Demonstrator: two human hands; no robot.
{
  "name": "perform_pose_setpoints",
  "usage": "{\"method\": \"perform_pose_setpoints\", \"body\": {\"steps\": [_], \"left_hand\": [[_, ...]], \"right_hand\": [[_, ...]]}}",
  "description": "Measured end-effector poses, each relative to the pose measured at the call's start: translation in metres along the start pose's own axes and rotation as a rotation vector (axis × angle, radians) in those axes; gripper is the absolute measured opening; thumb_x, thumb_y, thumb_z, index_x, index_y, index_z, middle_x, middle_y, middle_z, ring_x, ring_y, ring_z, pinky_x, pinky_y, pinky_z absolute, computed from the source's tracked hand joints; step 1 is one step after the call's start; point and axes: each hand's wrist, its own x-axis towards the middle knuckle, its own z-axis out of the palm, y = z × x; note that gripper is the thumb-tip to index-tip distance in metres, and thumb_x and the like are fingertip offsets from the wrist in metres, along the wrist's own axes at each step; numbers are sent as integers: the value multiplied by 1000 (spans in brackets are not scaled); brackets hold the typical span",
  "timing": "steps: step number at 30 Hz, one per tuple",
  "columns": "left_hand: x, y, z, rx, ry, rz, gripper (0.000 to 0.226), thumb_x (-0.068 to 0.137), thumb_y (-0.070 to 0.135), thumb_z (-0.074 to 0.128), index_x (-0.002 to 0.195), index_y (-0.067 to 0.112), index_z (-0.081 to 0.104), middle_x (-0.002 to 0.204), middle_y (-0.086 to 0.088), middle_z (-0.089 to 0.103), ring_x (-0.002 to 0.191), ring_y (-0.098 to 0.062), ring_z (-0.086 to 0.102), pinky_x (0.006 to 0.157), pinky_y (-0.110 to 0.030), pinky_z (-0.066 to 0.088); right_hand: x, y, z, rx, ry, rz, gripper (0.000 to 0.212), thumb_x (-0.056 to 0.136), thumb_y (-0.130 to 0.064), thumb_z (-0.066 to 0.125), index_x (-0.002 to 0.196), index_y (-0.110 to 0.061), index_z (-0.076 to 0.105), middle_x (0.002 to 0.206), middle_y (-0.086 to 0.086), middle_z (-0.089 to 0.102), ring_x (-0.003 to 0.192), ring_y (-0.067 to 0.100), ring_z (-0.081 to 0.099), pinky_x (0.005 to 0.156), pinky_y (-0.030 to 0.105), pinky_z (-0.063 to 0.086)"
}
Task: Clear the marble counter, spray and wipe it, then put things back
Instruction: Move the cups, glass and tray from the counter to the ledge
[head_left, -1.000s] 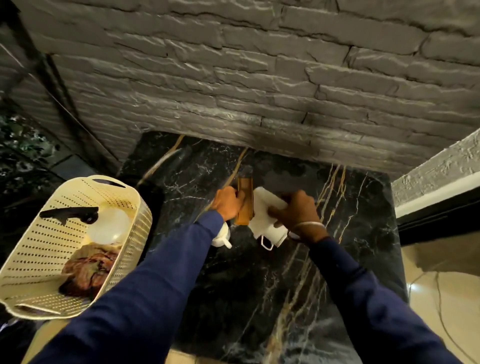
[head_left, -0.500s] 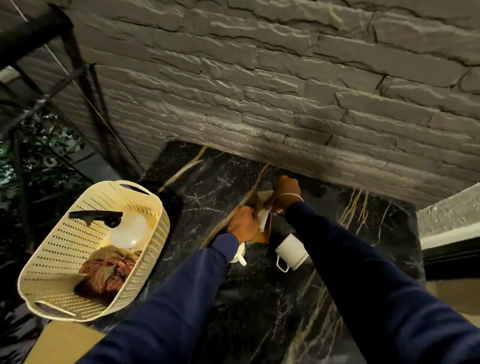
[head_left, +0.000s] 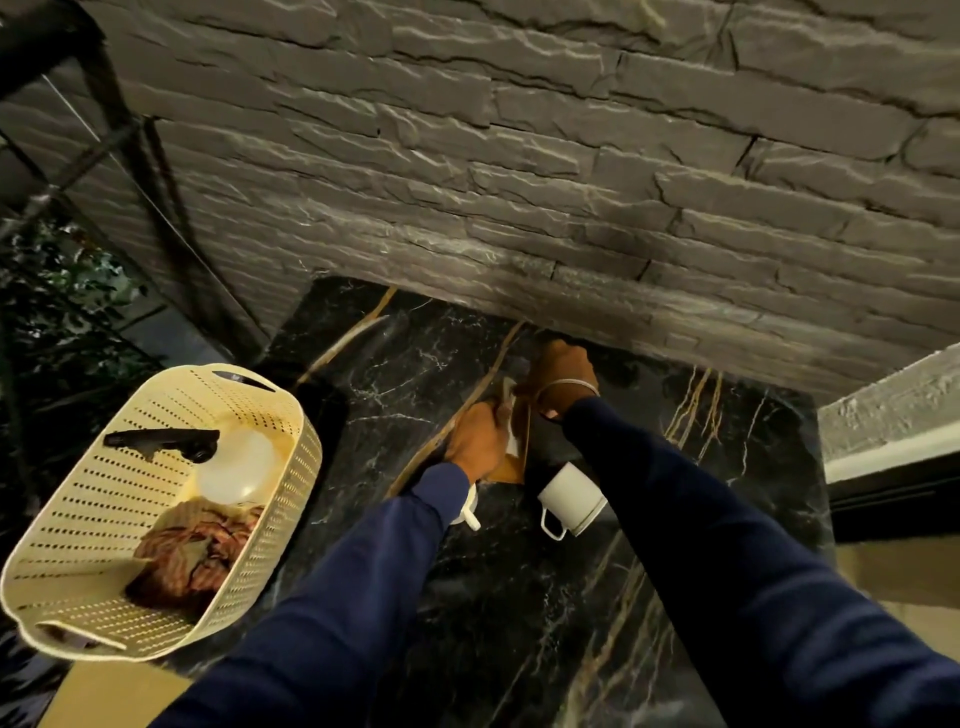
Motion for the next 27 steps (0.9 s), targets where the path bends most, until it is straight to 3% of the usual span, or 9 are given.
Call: {"method": "perform_pose_setpoints", "body": {"steps": [2, 5, 8, 10, 14, 20, 25, 27], "left_hand": [[-1, 6, 1, -37, 23, 1, 40, 96, 43, 55, 97, 5, 69, 80, -7, 65, 74, -23, 62, 68, -31, 45], [0, 11, 6, -65, 59, -30, 42, 78, 48, 75, 95, 11, 72, 86, -1, 68, 79, -18, 63, 70, -26, 46], [1, 17, 12, 32, 75, -21, 51, 65, 57, 79, 91, 13, 72, 87, -3, 69, 81, -20, 66, 71, -28, 52], [3, 22, 16, 127, 89, -14, 53, 65, 57, 79, 93, 13, 71, 92, -7, 71, 84, -24, 68, 75, -33, 57], [6, 31, 21, 249, 100, -28, 54, 67, 48, 79, 102, 8, 70, 104, -16, 71, 94, -32, 69, 76, -36, 58], [8, 32, 23, 259, 100, -48, 48, 76, 36, 76, 109, 4, 67, 112, -19, 68, 102, -35, 66, 80, -38, 54], [2, 37, 8, 214, 74, -7, 35, 81, 31, 73, 102, 4, 66, 109, -19, 68, 102, -36, 64, 83, -38, 54], [-4, 40, -9, 183, 102, 6, 41, 80, 34, 74, 104, 3, 64, 111, -21, 66, 104, -39, 62, 85, -40, 53]], "right_hand": [[3, 14, -10, 15, 47, 23, 30, 78, -29, 73, 99, -7, 69, 100, 18, 70, 95, 36, 67, 77, 40, 56], [-3, 48, -26, -36, 90, 18, 29, 75, -33, 68, 89, -8, 71, 90, 18, 72, 87, 36, 68, 72, 38, 55], [-43, 69, -31, -148, -90, -58, 21, 80, -25, 69, 92, -9, 74, 96, 12, 74, 94, 28, 69, 78, 30, 51], [-71, 77, -20, -199, -238, -100, 40, 76, -32, 78, 109, -12, 68, 111, 8, 70, 106, 26, 64, 90, 32, 48], [-94, 96, 19, -273, -239, -65, 81, 62, -48, 82, 130, -16, 53, 133, 9, 55, 124, 30, 51, 103, 38, 42], [-103, 100, 42, -151, -177, -6, 95, 63, -46, 80, 141, -15, 36, 140, 11, 48, 125, 32, 51, 101, 39, 45], [-105, 96, 38, -161, -85, 18, 88, 64, -45, 81, 132, -8, 41, 124, 15, 59, 112, 35, 59, 86, 38, 49], [-107, 85, 28, -167, -32, -25, 84, 63, -48, 82, 126, -7, 44, 116, 17, 62, 106, 36, 61, 80, 38, 50]]}}
